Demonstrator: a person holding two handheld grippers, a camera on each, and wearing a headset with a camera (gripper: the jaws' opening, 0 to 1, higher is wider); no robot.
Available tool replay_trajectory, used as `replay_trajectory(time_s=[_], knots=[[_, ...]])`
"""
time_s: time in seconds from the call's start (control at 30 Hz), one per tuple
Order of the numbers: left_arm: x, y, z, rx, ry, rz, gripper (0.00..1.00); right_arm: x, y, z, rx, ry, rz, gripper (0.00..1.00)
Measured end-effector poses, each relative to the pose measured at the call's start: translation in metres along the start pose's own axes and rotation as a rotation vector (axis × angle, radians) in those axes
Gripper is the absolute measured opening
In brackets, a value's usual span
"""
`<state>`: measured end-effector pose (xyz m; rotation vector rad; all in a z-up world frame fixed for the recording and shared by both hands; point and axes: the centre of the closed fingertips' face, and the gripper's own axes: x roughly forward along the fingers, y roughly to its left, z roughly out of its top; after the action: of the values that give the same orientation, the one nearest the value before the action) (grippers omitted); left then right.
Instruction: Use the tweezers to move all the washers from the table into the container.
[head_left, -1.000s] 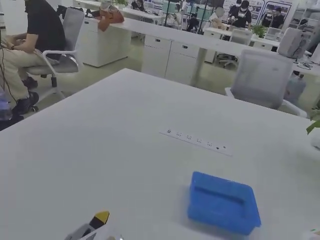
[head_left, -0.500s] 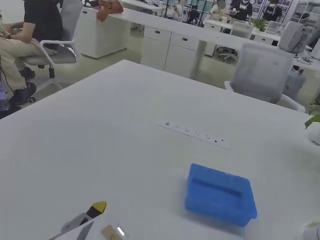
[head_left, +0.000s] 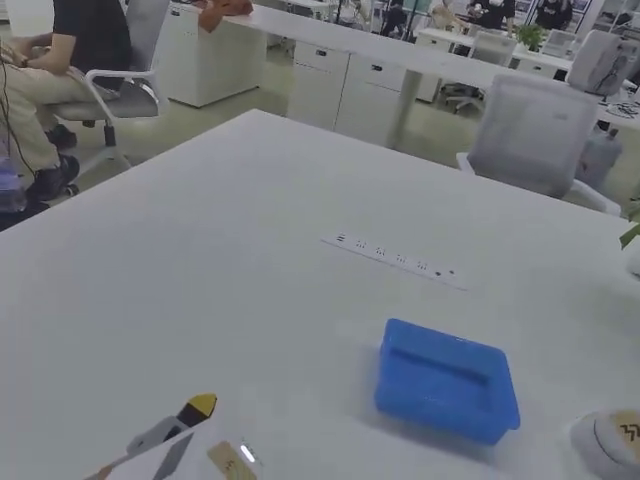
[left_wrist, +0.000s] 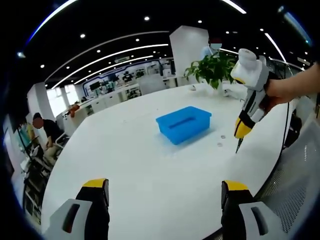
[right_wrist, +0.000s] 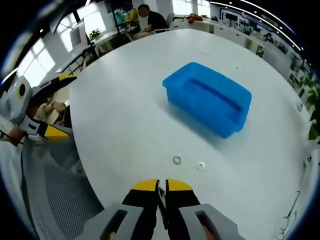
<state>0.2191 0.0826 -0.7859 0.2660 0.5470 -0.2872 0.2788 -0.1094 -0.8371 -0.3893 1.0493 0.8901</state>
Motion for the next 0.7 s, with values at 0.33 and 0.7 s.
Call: replay_trajectory(time_s=[0.33, 0.7], knots=[[0.0, -0.001, -0.001, 0.007, 0.008, -0.002, 0.95, -0.003, -0.005, 0.016, 0.119, -0.351, -0.127, 0.01], [0.001, -0.001, -0.001, 0.007, 0.007, -0.004, 0.95, -0.012, -0.018, 0.023, 0.26, -0.42, -0.11, 0.01]])
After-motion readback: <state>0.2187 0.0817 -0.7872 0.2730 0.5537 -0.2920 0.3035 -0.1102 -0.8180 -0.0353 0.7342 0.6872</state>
